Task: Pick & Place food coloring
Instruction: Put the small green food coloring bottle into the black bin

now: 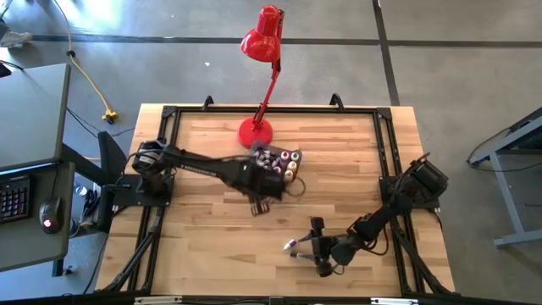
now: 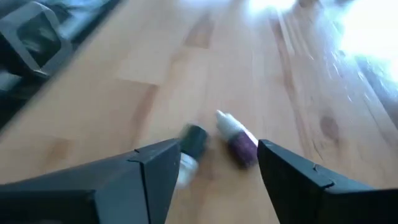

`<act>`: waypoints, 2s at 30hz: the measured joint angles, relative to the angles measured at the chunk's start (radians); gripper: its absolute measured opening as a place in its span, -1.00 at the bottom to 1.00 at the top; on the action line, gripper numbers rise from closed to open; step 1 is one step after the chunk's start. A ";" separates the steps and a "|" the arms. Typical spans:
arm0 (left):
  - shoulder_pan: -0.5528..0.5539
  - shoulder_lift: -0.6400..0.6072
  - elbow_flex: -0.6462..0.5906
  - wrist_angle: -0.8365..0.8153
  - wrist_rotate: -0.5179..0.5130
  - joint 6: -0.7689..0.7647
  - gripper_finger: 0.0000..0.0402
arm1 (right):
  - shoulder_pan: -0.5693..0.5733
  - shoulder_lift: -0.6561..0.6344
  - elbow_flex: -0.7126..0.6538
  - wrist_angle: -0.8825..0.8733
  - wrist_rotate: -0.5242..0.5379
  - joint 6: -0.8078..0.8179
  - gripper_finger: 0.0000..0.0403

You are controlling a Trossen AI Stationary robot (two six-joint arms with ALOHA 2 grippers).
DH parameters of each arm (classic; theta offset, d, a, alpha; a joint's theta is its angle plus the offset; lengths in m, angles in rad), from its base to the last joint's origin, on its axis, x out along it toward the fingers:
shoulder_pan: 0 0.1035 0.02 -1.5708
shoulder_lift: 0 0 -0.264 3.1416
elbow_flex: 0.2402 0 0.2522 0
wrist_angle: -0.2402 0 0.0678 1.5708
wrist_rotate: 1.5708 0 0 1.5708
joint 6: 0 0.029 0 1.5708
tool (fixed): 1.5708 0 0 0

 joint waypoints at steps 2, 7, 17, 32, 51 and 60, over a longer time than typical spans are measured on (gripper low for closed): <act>-0.044 0.002 -0.004 0.040 0.038 -0.024 -0.34 | 0.019 -0.015 0.000 0.008 0.001 -0.007 0.04; -0.179 0.011 -0.087 0.347 -0.090 -0.135 -0.34 | 0.049 -0.016 0.001 0.003 0.028 0.062 0.04; -0.322 0.011 -0.383 1.029 -0.243 -0.216 -0.34 | 0.077 0.035 0.006 0.013 0.073 0.162 0.04; -0.318 0.011 -0.476 1.135 -0.192 -0.227 -0.34 | 0.060 0.142 0.134 -0.107 0.073 0.143 0.03; -0.318 0.011 -0.471 1.144 -0.196 -0.202 -0.34 | 0.024 0.140 0.134 -0.145 0.061 0.152 -0.61; -0.318 -0.013 -0.388 1.014 -0.199 -0.141 -0.34 | 0.017 0.107 0.130 -0.163 0.018 0.082 -0.70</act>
